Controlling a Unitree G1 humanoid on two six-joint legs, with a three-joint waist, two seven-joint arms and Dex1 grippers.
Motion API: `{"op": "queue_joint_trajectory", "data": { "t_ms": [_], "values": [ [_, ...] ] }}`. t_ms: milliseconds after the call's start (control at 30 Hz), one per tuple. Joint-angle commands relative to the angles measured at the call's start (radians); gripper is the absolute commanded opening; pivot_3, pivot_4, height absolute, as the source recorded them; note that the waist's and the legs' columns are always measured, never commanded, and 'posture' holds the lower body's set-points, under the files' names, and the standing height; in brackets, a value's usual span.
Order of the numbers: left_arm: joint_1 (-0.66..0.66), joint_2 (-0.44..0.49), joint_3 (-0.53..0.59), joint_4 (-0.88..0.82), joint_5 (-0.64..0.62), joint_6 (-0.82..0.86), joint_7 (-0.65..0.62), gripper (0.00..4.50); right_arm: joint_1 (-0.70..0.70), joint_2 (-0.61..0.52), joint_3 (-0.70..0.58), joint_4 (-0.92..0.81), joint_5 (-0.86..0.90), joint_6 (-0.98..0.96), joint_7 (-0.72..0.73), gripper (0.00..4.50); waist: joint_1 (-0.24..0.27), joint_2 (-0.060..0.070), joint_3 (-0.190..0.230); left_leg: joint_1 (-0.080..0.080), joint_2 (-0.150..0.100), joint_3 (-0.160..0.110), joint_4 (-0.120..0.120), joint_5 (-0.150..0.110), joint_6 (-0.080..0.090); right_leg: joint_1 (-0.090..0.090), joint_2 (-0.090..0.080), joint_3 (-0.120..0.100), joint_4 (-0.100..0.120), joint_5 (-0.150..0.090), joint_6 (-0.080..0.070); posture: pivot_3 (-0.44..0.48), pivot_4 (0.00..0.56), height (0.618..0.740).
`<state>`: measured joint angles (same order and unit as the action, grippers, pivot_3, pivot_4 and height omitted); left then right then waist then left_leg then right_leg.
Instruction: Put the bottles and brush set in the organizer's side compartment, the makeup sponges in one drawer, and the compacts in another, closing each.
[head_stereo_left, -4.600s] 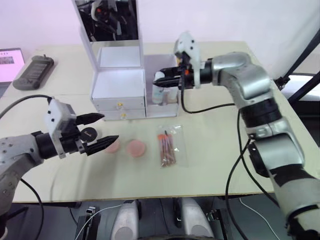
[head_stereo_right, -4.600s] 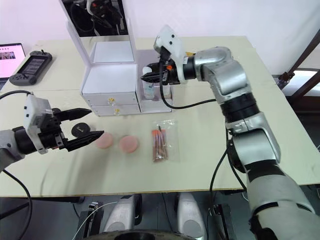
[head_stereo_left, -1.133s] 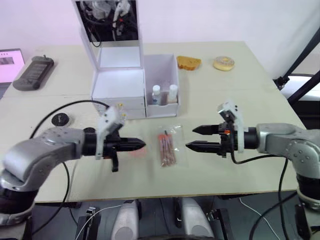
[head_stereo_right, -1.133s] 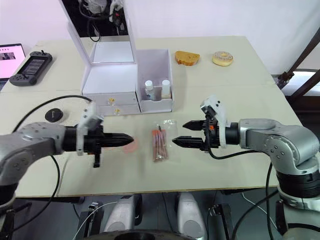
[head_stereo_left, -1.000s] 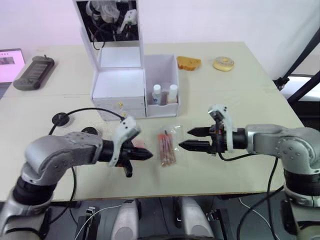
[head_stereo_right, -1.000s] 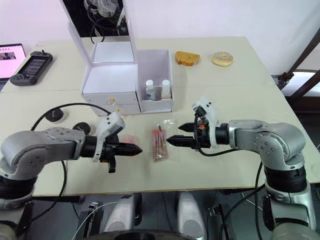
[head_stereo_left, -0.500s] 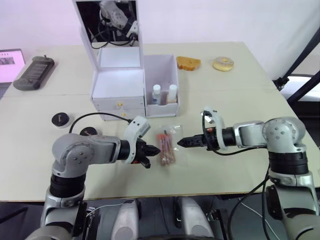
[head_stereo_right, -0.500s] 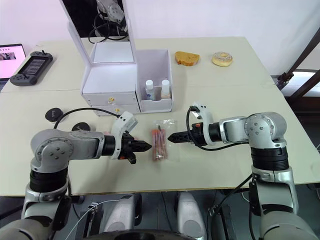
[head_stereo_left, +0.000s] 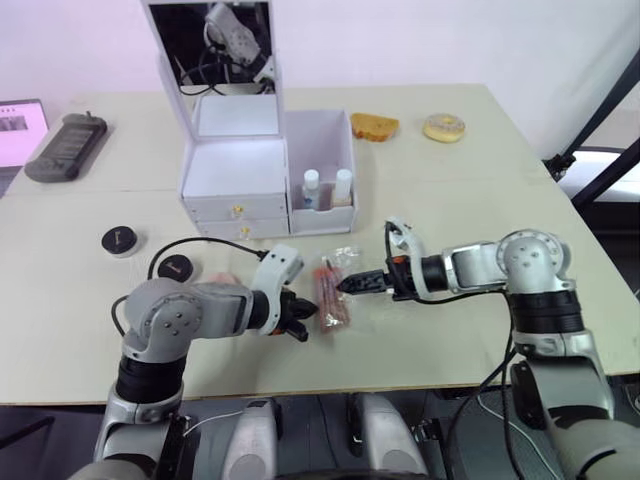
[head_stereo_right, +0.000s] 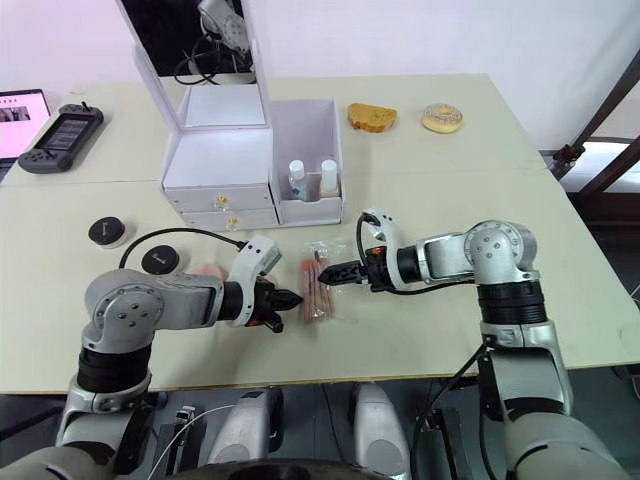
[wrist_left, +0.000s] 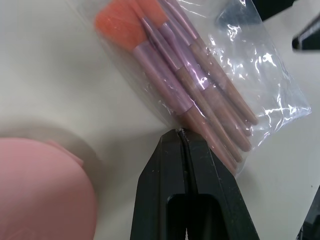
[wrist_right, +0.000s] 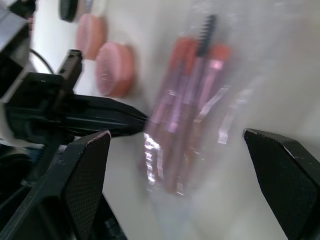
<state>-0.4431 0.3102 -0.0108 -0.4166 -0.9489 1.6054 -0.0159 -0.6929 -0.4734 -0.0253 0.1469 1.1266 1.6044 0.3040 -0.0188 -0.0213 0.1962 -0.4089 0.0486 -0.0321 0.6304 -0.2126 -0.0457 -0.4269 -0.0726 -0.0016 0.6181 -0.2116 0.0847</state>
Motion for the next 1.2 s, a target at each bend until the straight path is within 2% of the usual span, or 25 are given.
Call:
{"op": "queue_joint_trajectory", "data": {
  "t_ms": [33, 233, 400, 433, 500, 567, 633, 733, 867, 933, 1067, 1200],
  "values": [
    [0.016, -0.009, -0.022, 0.019, -0.002, 0.009, 0.034, 0.02, -0.004, 0.047, 0.026, 0.029, 0.028, 0.010, -0.007, 4.50, 0.001, 0.000, -0.001, 0.000, 0.000, 0.000, 0.000, 0.000, 0.000, 0.000, 0.000, 0.000, 0.000, 0.000, 0.000, 0.000, 0.150, 0.740],
    [0.009, 0.000, -0.029, 0.030, 0.002, 0.009, 0.062, 0.02, -0.017, 0.112, 0.002, 0.084, -0.021, 0.010, 0.016, 4.50, 0.000, 0.000, -0.002, 0.001, 0.000, 0.000, 0.000, 0.000, 0.000, 0.001, 0.000, 0.000, 0.000, 0.000, 0.000, 0.000, 0.150, 0.740],
    [0.014, 0.019, -0.029, 0.025, -0.012, 0.009, 0.063, 0.02, -0.041, 0.107, 0.067, 0.140, -0.119, -0.011, 0.109, 4.50, -0.002, 0.000, -0.004, 0.001, 0.000, -0.001, 0.000, 0.000, 0.000, 0.001, 0.001, 0.000, 0.000, 0.000, 0.000, 0.000, 0.150, 0.740],
    [0.016, 0.021, -0.028, 0.023, -0.015, 0.009, 0.064, 0.00, -0.046, 0.106, 0.073, 0.150, -0.135, -0.017, 0.127, 4.09, -0.003, 0.000, -0.004, 0.001, 0.000, -0.001, 0.000, 0.000, 0.000, 0.001, 0.001, 0.000, 0.000, 0.000, 0.000, 0.000, 0.150, 0.740],
    [0.016, 0.033, -0.033, 0.016, -0.016, 0.009, 0.058, 0.00, -0.053, 0.102, 0.087, 0.164, -0.166, -0.034, 0.161, 3.67, -0.003, 0.000, -0.004, 0.001, 0.000, -0.001, -0.001, 0.000, 0.000, 0.001, 0.001, 0.000, 0.000, 0.000, 0.000, 0.000, 0.150, 0.740],
    [0.012, 0.078, -0.058, 0.001, -0.019, 0.009, 0.045, 0.00, -0.047, 0.086, 0.115, 0.147, -0.195, -0.056, 0.205, 2.54, -0.004, 0.000, -0.004, 0.001, 0.001, -0.001, -0.001, 0.000, 0.000, 0.001, 0.001, 0.000, 0.000, 0.000, 0.000, 0.000, 0.150, 0.740],
    [0.016, 0.104, -0.047, -0.006, -0.029, 0.009, 0.039, 0.00, -0.038, 0.078, 0.123, 0.134, -0.215, -0.069, 0.236, 1.66, -0.006, 0.000, -0.004, 0.001, 0.001, -0.001, -0.002, 0.000, 0.000, 0.000, 0.002, 0.000, -0.001, 0.000, 0.000, 0.000, 0.150, 0.740],
    [0.028, 0.128, -0.020, -0.026, -0.064, 0.009, 0.024, 0.00, -0.030, 0.068, 0.117, 0.113, -0.227, -0.074, 0.277, 0.04, -0.009, 0.000, -0.004, 0.001, 0.001, -0.001, -0.002, 0.000, 0.000, 0.000, 0.002, 0.000, -0.002, 0.000, 0.000, 0.000, 0.150, 0.740],
    [0.039, 0.143, 0.039, -0.058, -0.138, 0.009, -0.014, 0.00, -0.023, 0.062, 0.081, 0.076, -0.227, -0.059, 0.298, 0.04, -0.011, 0.000, -0.004, 0.000, 0.001, -0.002, -0.002, 0.000, 0.000, 0.000, 0.002, 0.000, -0.002, -0.001, 0.000, 0.000, 0.150, 0.740],
    [0.045, 0.160, 0.103, -0.087, -0.193, 0.009, -0.044, 0.00, -0.016, 0.052, 0.050, 0.029, -0.205, -0.032, 0.307, 0.04, -0.012, 0.000, -0.003, 0.000, 0.001, -0.002, -0.002, 0.000, 0.000, -0.001, 0.002, 0.000, -0.002, 0.000, 0.000, 0.000, 0.150, 0.740],
    [0.079, 0.241, 0.225, -0.167, -0.344, 0.003, -0.105, 0.00, -0.003, -0.003, -0.012, -0.096, -0.126, 0.010, 0.321, 0.04, -0.012, 0.000, -0.002, -0.004, 0.001, -0.002, -0.002, 0.000, 0.000, -0.004, 0.002, 0.000, -0.002, 0.000, -0.001, 0.000, 0.150, 0.740],
    [0.177, 0.328, 0.373, -0.281, -0.529, -0.161, -0.141, 0.00, 0.003, -0.053, -0.125, -0.262, -0.039, 0.010, 0.328, 0.04, -0.013, 0.000, -0.002, -0.004, 0.001, -0.001, -0.004, -0.001, 0.000, -0.004, 0.001, 0.000, -0.005, 0.000, 0.000, 0.000, 0.150, 0.740]
  ]
}}
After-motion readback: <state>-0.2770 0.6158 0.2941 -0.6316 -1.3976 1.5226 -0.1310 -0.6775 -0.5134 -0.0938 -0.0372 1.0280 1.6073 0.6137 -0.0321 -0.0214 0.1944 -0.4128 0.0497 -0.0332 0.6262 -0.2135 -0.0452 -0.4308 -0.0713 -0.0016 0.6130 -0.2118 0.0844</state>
